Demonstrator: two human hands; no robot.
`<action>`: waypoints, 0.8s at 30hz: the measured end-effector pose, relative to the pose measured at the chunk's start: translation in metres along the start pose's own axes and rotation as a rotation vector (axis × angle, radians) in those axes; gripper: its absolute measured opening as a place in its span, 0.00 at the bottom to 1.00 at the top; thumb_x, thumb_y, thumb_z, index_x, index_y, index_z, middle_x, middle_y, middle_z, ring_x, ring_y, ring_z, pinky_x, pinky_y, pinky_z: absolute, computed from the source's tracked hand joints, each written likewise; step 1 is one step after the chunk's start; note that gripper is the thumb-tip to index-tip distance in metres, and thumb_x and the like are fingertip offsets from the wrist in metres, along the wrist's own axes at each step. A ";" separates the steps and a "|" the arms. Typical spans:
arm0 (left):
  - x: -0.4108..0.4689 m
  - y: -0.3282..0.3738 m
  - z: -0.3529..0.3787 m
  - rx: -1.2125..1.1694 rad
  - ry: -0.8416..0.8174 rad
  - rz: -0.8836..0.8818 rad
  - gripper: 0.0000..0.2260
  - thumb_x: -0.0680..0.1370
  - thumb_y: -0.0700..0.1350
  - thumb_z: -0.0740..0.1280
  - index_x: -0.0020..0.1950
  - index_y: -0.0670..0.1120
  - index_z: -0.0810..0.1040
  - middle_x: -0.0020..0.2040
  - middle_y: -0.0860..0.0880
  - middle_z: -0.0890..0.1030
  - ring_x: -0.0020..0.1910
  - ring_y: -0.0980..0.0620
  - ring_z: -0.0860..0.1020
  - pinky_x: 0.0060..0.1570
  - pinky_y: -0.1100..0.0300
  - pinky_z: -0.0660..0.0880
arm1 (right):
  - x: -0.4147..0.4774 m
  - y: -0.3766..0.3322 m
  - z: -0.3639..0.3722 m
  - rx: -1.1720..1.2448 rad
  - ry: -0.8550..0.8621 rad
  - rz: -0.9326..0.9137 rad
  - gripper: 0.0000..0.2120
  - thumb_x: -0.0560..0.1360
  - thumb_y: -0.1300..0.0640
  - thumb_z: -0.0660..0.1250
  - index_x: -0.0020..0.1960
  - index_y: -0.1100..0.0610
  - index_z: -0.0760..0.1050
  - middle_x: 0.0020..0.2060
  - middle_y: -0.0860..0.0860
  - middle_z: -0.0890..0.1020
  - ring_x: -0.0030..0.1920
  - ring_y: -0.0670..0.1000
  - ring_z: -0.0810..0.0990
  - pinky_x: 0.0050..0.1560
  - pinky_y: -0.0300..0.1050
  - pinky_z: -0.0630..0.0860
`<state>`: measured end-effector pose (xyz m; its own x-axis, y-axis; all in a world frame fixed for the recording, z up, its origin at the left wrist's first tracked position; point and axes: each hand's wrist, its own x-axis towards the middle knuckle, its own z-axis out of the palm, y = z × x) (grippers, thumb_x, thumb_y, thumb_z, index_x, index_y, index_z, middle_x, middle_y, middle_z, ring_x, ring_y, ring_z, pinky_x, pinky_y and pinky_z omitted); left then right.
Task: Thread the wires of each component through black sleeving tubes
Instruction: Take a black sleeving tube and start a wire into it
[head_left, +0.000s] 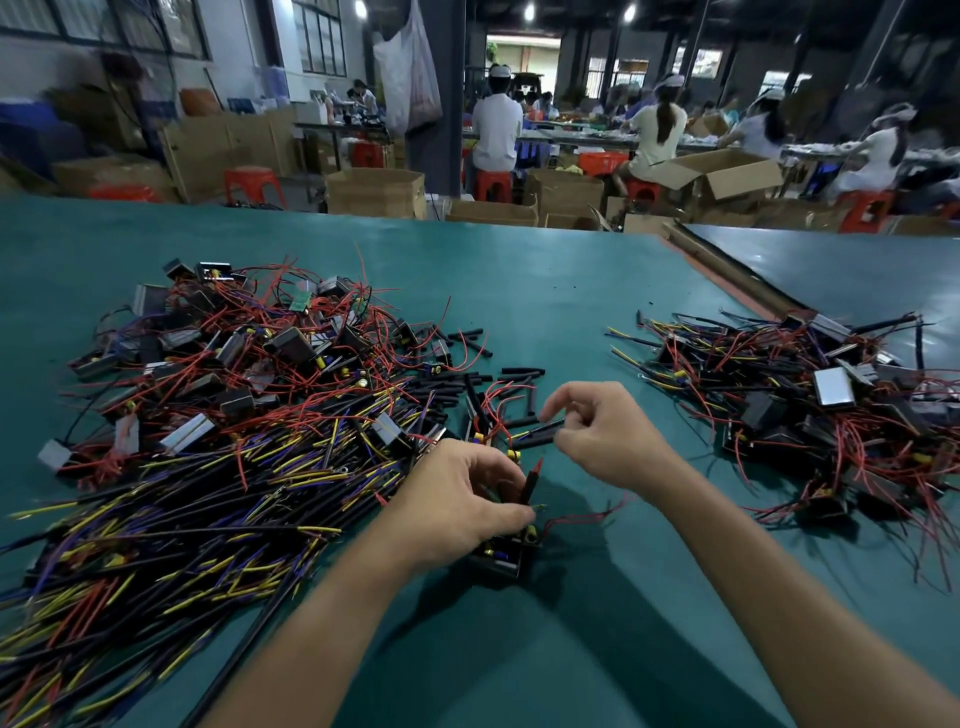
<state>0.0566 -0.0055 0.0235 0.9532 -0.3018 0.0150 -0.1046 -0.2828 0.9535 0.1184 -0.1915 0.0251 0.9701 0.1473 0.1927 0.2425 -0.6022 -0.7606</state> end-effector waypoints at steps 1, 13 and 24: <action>-0.001 0.000 0.000 -0.003 -0.012 -0.010 0.09 0.68 0.30 0.75 0.40 0.43 0.82 0.34 0.50 0.82 0.32 0.55 0.76 0.36 0.62 0.73 | 0.013 0.001 0.002 -0.101 0.014 0.037 0.10 0.69 0.65 0.64 0.37 0.51 0.78 0.20 0.43 0.69 0.23 0.44 0.66 0.27 0.38 0.62; -0.002 0.001 -0.023 -0.107 -0.076 -0.018 0.03 0.70 0.37 0.76 0.42 0.43 0.86 0.41 0.44 0.86 0.39 0.55 0.81 0.45 0.65 0.77 | 0.087 0.008 0.038 -0.585 0.056 0.323 0.11 0.71 0.54 0.69 0.51 0.58 0.77 0.46 0.57 0.80 0.44 0.61 0.77 0.42 0.44 0.71; -0.001 0.002 -0.022 -0.154 0.028 0.008 0.02 0.73 0.38 0.73 0.41 0.42 0.86 0.38 0.45 0.86 0.34 0.59 0.78 0.38 0.69 0.73 | 0.050 0.011 0.017 -0.329 0.118 0.310 0.09 0.71 0.62 0.64 0.44 0.57 0.82 0.42 0.56 0.84 0.48 0.58 0.80 0.47 0.44 0.77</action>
<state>0.0620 0.0137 0.0320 0.9604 -0.2770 0.0295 -0.0697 -0.1367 0.9882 0.1693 -0.1771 0.0160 0.9849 -0.1581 0.0712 -0.0917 -0.8233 -0.5601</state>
